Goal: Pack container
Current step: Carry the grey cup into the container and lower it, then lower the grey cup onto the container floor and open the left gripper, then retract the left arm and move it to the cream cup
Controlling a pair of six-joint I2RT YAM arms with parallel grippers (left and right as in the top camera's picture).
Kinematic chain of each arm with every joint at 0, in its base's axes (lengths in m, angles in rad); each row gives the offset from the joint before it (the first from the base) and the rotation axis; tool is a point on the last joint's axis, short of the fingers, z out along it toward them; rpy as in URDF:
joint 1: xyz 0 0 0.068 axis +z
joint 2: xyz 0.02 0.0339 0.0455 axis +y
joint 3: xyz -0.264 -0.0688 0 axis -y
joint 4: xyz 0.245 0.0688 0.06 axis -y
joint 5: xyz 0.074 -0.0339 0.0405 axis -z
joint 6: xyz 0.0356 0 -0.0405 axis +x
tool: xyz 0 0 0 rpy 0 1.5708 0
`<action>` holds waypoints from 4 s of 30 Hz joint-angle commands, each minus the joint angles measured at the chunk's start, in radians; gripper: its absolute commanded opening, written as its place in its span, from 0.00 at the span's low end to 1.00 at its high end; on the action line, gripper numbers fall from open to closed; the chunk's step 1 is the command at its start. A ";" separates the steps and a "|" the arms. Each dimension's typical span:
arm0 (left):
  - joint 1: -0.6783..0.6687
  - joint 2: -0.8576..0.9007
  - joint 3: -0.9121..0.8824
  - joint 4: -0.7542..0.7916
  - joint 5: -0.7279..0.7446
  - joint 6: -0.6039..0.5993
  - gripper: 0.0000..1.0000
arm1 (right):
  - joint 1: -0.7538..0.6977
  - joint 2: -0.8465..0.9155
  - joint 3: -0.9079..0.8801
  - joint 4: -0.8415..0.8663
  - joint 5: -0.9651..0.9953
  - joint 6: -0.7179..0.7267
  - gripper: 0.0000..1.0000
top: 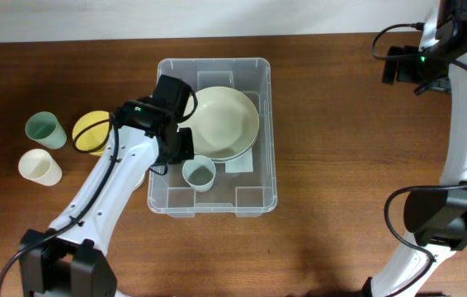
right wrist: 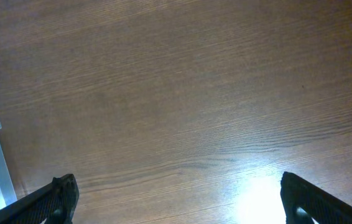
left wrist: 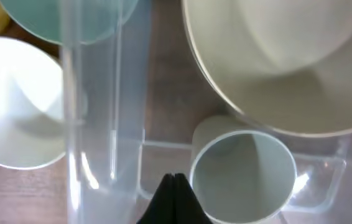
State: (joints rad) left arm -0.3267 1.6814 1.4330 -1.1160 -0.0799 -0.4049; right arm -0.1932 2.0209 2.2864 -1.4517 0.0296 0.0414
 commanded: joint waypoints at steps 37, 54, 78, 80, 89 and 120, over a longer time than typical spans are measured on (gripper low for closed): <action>-0.208 0.204 0.001 0.047 -0.205 0.039 0.01 | -0.004 -0.003 -0.003 0.000 0.005 0.001 0.99; -0.207 0.234 -0.028 0.068 -0.206 0.039 0.01 | -0.004 -0.003 -0.003 0.000 0.005 0.001 0.99; -0.208 0.235 -0.029 0.039 -0.347 0.039 0.01 | -0.004 -0.003 -0.003 0.000 0.005 0.001 0.99; -0.208 0.235 -0.029 0.040 -0.323 0.039 0.01 | -0.004 -0.003 -0.003 0.000 0.005 0.001 0.99; -0.208 0.234 -0.029 0.038 -0.272 0.039 0.01 | -0.004 -0.003 -0.003 0.000 0.005 0.001 0.99; 0.390 0.188 0.501 -0.157 -0.203 -0.029 0.01 | -0.004 -0.003 -0.003 0.000 0.005 0.001 0.99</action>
State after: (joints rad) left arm -0.0704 1.9045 1.9194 -1.2694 -0.2798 -0.4133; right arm -0.1932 2.0209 2.2864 -1.4517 0.0299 0.0422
